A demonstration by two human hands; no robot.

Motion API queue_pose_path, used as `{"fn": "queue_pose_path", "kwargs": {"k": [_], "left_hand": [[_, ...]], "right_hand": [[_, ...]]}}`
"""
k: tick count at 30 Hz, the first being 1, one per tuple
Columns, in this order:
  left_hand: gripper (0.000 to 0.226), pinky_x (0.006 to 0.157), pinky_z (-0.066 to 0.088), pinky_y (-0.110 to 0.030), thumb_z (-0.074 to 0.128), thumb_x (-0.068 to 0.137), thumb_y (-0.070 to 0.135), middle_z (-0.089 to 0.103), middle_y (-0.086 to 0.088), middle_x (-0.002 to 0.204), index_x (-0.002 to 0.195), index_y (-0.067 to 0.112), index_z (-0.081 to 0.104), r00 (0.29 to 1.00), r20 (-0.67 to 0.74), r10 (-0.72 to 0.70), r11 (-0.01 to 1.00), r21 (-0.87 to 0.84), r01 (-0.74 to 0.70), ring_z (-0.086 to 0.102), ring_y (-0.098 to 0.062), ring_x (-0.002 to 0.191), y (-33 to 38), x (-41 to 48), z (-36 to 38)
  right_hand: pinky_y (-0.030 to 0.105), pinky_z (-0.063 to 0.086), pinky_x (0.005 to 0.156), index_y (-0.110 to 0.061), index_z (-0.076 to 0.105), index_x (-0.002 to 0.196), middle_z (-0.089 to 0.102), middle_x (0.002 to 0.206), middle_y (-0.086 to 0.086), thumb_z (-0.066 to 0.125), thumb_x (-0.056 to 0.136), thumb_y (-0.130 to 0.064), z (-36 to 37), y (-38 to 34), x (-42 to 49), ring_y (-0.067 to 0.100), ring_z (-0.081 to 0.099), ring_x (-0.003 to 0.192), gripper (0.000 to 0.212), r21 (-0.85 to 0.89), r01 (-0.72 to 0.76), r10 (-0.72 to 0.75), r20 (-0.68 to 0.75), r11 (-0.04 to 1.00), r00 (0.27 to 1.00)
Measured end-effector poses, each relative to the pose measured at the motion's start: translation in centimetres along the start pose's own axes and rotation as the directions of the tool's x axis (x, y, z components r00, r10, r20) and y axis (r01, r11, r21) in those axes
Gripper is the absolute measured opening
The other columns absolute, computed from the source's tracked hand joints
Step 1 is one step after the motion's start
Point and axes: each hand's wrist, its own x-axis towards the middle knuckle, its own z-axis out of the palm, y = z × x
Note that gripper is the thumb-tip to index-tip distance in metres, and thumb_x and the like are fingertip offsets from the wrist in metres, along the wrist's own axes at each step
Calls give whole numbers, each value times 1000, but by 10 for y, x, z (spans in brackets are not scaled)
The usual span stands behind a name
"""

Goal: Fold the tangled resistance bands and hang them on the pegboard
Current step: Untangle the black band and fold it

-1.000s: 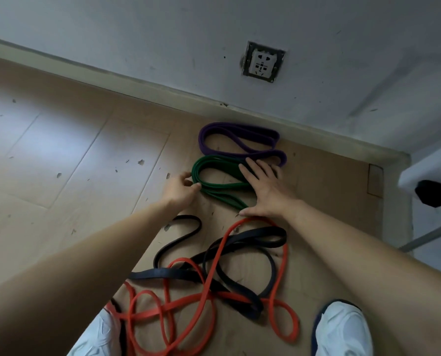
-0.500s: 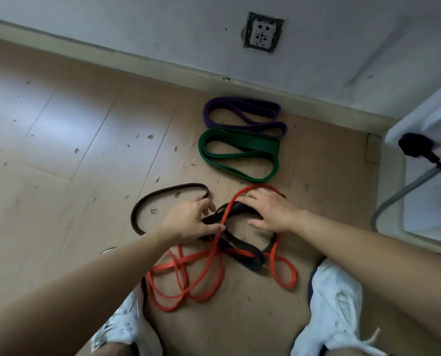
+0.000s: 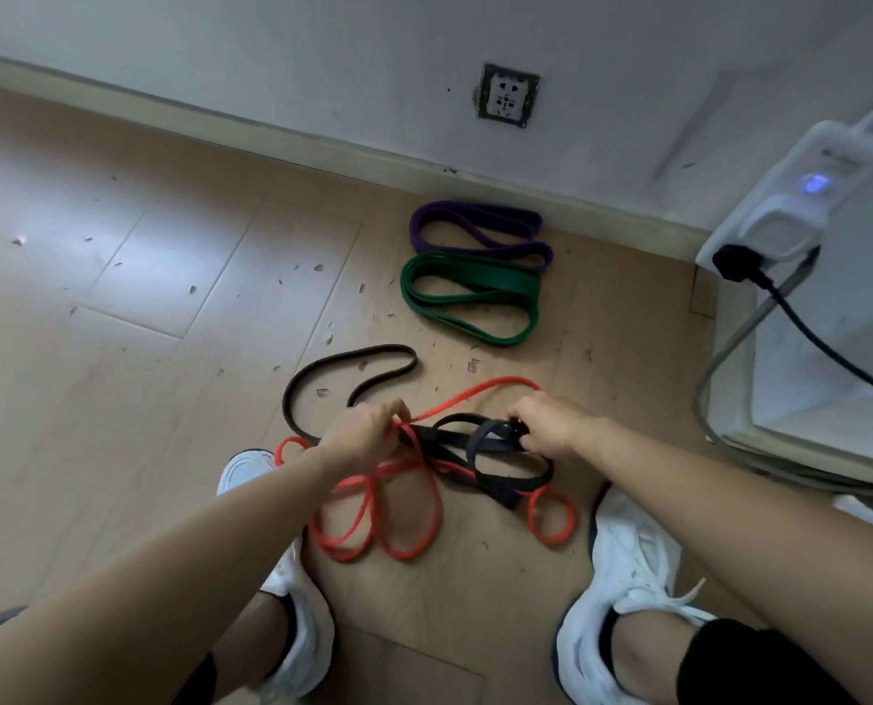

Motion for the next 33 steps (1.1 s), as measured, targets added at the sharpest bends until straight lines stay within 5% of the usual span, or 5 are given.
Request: {"fn": "queue_pose_path", "kwargs": {"k": [4,11,16,24,33], "left_hand": [[33,71,46,-31,55,91,8,73,-6,104,119,19,70,980,-51,-190,979,-79,186,67,-27,92,-19,1,-33],[33,84,50,-32,64,93,29,74,-3,114,126,22,66,977,-7,-214,975,57,214,66,-23,103,-22,-12,-76],[41,93,47,-26,72,89,29,67,-5,130,129,20,65,993,105,-51,928,-362,86,63,-19,115,30,-30,-117],[60,103,43,-41,52,80,44,67,-14,131,132,14,64,945,95,312,536,-839,-93,61,-30,119,141,-88,-209],[27,110,46,-53,71,88,29,70,-16,123,108,14,59,912,198,358,774,-609,-172,64,-28,121,159,-136,-239]], "right_hand": [[33,51,71,-23,59,81,63,89,5,65,85,-14,-32,6,-22,28,64,87,11,120,-14,20,-55,993,998],[30,48,58,-18,65,83,67,82,2,73,76,-16,-123,-26,-74,17,61,73,10,240,95,-67,-124,966,990],[27,49,56,-15,71,96,65,81,2,74,80,-7,-185,-59,-124,11,58,67,18,409,262,-176,-236,874,956],[24,47,61,-9,73,95,69,84,4,74,84,-1,-256,-89,-202,7,62,69,15,574,479,-150,-526,664,837],[24,54,62,-11,67,89,63,75,0,69,92,-5,-293,-96,-247,8,59,62,7,674,704,179,-738,221,651]]}}
